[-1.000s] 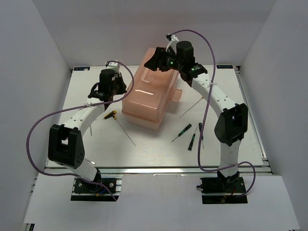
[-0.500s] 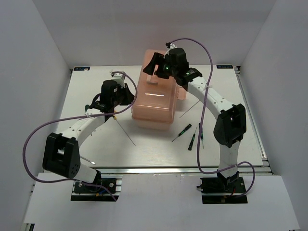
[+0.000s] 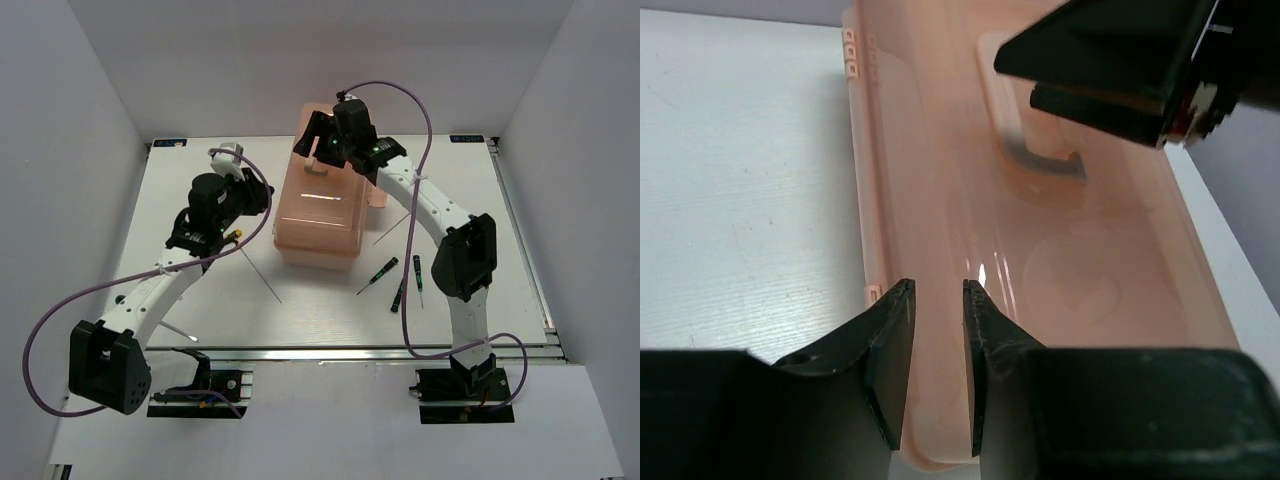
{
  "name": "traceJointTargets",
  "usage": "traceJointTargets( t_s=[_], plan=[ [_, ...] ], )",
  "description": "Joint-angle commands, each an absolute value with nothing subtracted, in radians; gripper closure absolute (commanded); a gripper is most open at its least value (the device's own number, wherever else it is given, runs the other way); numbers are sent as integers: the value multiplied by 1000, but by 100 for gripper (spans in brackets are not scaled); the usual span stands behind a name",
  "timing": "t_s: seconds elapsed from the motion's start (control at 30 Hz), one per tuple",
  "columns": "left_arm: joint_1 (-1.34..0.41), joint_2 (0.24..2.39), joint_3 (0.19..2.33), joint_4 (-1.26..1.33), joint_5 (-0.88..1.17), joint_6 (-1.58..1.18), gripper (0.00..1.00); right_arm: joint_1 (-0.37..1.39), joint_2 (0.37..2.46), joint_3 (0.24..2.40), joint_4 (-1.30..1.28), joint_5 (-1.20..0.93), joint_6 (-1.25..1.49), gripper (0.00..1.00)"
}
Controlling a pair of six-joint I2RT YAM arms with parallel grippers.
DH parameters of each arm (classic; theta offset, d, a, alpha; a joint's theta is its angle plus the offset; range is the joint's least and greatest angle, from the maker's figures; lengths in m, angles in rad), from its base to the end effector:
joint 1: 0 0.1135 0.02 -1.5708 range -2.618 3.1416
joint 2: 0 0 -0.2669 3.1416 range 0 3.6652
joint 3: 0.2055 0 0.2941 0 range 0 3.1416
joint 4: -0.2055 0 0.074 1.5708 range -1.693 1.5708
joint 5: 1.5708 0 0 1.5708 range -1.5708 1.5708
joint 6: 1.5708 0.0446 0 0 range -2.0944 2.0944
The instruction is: Sort the tools into containers
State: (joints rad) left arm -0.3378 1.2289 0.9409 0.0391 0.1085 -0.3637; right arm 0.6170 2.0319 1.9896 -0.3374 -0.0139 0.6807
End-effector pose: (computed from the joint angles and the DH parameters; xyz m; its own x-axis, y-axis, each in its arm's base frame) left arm 0.3176 -0.1167 0.3116 -0.3696 -0.2450 -0.8963 0.3178 0.8731 -0.3697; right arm 0.4393 0.3124 0.3564 -0.6056 0.3419 -0.7185 -0.2675 0.7629 0.5885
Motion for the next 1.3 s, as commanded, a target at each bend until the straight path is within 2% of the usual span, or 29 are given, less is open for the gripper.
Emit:
traceJointTargets(
  t_s=[0.0, 0.33, 0.57, 1.27],
  plan=[
    [-344, 1207, 882, 52, 97, -354, 64, 630, 2097, 2124, -442, 73, 710, 26],
    [-344, 1109, 796, 94, 95, -330, 63, 658, 2117, 2092, -482, 133, 716, 26],
    [-344, 1077, 850, 135, 95, -316, 46, 657, 2086, 2025, -427, -44, 840, 27],
    [-345, 1463, 1141, 198, 311, -459, 34, 592, 2042, 2095, -299, -279, 976, 33]
  ],
)
